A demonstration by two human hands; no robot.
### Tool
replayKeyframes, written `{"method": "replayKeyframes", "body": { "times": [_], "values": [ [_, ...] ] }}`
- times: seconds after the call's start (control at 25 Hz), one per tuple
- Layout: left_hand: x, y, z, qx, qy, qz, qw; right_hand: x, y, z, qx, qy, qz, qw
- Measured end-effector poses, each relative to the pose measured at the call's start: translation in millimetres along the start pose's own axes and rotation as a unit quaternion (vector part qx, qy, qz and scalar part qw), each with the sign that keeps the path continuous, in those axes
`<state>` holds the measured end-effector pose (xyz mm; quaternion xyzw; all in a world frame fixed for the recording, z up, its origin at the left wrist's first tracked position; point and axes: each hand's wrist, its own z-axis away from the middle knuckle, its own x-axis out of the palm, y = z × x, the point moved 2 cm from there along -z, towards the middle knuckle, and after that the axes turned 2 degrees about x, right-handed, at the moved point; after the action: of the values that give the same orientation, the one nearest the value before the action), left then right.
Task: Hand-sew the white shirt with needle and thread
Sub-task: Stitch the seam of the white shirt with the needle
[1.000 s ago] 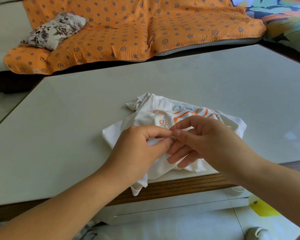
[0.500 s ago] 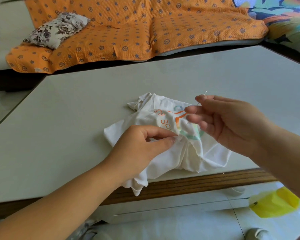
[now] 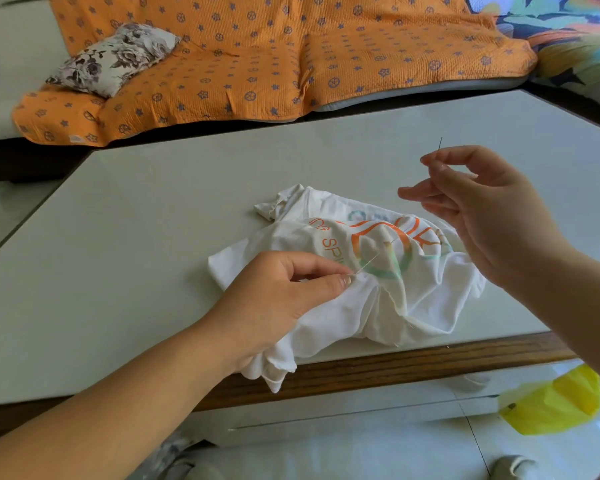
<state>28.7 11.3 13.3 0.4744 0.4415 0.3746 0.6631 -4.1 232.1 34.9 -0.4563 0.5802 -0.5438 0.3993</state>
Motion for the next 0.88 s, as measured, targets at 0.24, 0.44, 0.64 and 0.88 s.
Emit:
{"method": "replayKeyframes", "body": {
  "times": [0.24, 0.44, 0.64, 0.88],
  "values": [
    [-2.2, -1.1, -1.0, 0.004, -0.003, -0.011, 1.000, 9.1, -3.3, 12.6, -0.038, -0.050, 0.186, 0.981],
    [-6.2, -0.8, -2.0, 0.028, -0.001, -0.030, 0.999, 23.3, -7.2, 45.1, 0.040, -0.237, 0.279, 0.930],
    [-9.6, -1.0, -3.9, 0.041, 0.003, -0.054, 0.998, 20.8, -9.5, 53.7, 0.082, -0.269, 0.280, 0.918],
    [-8.4, -0.7, -4.7, 0.050, 0.008, -0.072, 0.996, 19.8, -9.7, 55.6, 0.094, -0.295, 0.277, 0.910]
  ]
}}
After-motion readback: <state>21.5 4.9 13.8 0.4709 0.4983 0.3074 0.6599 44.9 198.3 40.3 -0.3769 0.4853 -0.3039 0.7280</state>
